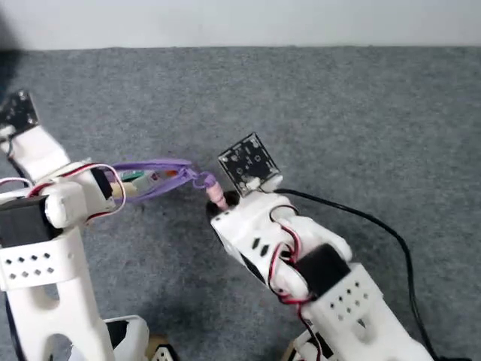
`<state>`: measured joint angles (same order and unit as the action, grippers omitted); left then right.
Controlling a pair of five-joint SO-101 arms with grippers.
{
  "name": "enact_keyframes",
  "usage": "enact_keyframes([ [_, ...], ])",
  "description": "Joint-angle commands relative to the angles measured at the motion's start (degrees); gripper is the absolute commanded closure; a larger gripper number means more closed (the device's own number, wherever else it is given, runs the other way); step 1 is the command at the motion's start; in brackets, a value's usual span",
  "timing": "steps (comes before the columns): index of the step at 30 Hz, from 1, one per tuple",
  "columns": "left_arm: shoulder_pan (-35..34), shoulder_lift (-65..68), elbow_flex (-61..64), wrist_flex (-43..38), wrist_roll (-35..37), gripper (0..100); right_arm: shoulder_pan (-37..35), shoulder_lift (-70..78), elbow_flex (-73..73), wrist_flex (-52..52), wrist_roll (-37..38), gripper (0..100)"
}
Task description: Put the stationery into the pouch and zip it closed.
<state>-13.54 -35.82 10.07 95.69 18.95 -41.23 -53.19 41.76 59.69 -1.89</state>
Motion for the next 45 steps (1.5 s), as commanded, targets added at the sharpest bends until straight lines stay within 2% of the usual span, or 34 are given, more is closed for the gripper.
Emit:
enact_keyframes([
  [1, 0.88, -0.18, -3.56, -7.56, -10.55, 99, -4.0, -3.82, -0.44, 4.79, 0.18, 99.1],
  [3, 3.96, -0.09, -3.56, -10.55, -15.3, 99, -6.46, -5.32, -0.44, 6.2, -0.44, 99.1],
  [6, 12.31, -0.09, -3.56, -13.54, -19.16, 99, -9.27, -6.64, -0.35, 6.9, -3.6, 99.1],
  [12, 27.87, 1.67, 1.01, -22.77, -19.69, 99, -10.68, -7.52, 1.23, 9.98, -8.35, 99.1],
  [14, 30.07, 3.43, 2.24, -25.58, -19.6, 97, -10.68, -7.69, 1.14, 11.03, -8.44, 99.1],
  [17, 31.21, 5.1, 2.42, -28.48, -19.34, 88, -10.68, -10.42, 1.32, 11.21, -8.35, 99.1],
  [21, 32.09, 5.71, 2.33, -31.3, -13.36, 77, -10.59, -14.99, 2.37, 12.53, -8.26, 99.1],
  [25, 38.24, 5.71, 2.51, -30.68, -12.04, 76, -9.54, -19.12, 4.75, 14.55, -8.35, 99.1],
  [29, 43.34, 5.36, 2.51, -28.48, -10.64, 76, -3.21, -22.29, 5.63, 14.55, -8.09, 99.1],
  [38, 42.81, 0.26, 2.24, -20.04, -10.99, 76, 6.02, -22.9, 5.63, 14.02, -8.0, 99.1],
  [45, 42.37, -7.3, 2.59, -13.36, -10.99, 76, 6.9, -22.81, 5.63, 8.66, -7.91, 99.1],
])
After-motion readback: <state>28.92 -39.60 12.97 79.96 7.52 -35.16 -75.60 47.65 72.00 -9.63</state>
